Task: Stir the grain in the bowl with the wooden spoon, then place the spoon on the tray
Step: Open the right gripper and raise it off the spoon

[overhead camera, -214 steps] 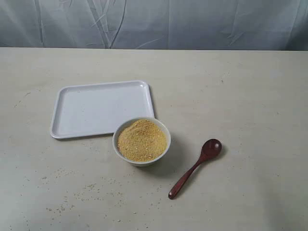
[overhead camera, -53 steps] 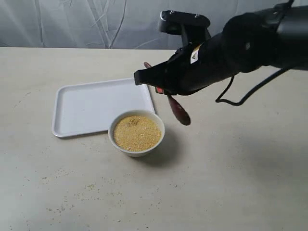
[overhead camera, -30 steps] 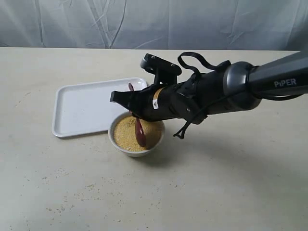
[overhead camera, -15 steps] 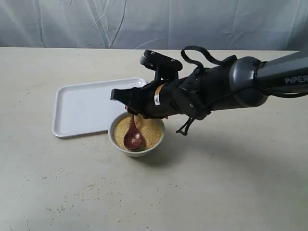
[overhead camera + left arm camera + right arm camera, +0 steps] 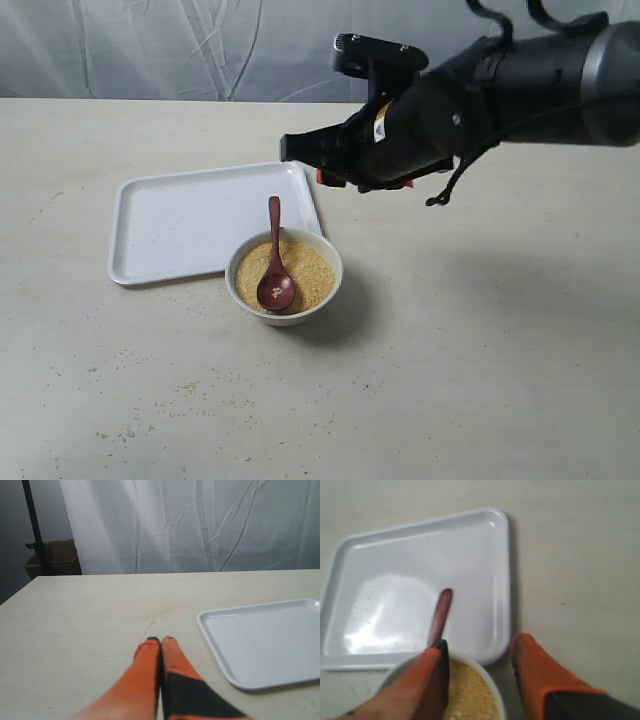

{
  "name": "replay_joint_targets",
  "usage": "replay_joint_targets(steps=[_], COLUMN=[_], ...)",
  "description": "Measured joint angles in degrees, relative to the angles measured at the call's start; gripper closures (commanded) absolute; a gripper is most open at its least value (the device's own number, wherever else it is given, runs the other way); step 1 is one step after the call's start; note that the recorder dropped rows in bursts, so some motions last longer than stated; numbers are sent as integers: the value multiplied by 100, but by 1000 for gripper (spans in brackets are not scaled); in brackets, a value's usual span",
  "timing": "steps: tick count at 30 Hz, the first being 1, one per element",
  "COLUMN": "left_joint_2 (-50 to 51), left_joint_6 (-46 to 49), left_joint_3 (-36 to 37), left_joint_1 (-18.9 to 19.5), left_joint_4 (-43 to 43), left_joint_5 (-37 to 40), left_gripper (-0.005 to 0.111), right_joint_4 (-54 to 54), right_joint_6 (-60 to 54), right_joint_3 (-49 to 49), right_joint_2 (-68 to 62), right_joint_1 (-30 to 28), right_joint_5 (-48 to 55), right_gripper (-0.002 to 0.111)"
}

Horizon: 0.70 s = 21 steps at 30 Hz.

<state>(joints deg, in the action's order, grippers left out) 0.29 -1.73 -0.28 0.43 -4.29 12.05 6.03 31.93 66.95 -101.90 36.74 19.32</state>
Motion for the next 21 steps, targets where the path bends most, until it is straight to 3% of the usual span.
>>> replay_joint_targets(steps=[7,12,15,18,21], left_joint_2=[0,0,0,0,0], left_joint_6=[0,0,0,0,0], left_joint_3=[0,0,0,0,0], left_joint_1=[0,0,0,0,0], left_joint_4=[0,0,0,0,0], left_joint_5=[0,0,0,0,0], left_gripper=[106,106,106,106,106], right_joint_4=[-3637,-5566,-6442,-6974,-7126], right_joint_6=[-4504,-6237,-7107,-7663,-7876], right_joint_3=[854,1087,1101,1196,1479], right_joint_2=[-188,-516,-831,-1279,-1742], right_joint_1=[-914,-1553,-1809,-1887,-1910], right_joint_5=[2463,3369,3624,3678,3678], right_gripper=[66,66,59,51,51])
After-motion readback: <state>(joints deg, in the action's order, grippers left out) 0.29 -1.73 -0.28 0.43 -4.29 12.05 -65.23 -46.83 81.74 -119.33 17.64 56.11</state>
